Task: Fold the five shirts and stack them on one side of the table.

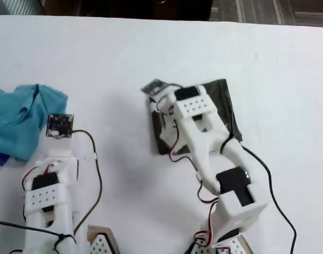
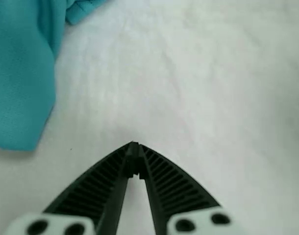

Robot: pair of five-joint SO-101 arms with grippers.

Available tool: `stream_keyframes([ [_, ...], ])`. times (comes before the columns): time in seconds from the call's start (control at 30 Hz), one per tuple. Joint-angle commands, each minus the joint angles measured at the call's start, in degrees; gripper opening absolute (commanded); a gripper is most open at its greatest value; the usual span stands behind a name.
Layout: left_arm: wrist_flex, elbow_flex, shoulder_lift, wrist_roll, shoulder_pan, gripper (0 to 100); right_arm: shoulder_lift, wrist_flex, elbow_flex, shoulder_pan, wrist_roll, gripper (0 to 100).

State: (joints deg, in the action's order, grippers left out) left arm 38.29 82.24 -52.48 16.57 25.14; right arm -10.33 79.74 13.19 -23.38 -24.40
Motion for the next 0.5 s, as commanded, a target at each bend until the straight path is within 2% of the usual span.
stream_keyframes([
  [0.0, -1.0, -0.1, -0.9, 0.1, 0.4, 3, 3.6, -4.0, 5.2, 2.7, -3.3, 2.0],
  [0.23, -1.0, -0.1, -0.9, 0.1, 0.4, 3, 9.6, -3.3, 6.6, 5.1, -4.8, 2.0],
  [0.47, -1.0, -0.1, -0.9, 0.1, 0.4, 3, 21.6, -3.5, 7.8, -1.5, -4.4, 2.0],
])
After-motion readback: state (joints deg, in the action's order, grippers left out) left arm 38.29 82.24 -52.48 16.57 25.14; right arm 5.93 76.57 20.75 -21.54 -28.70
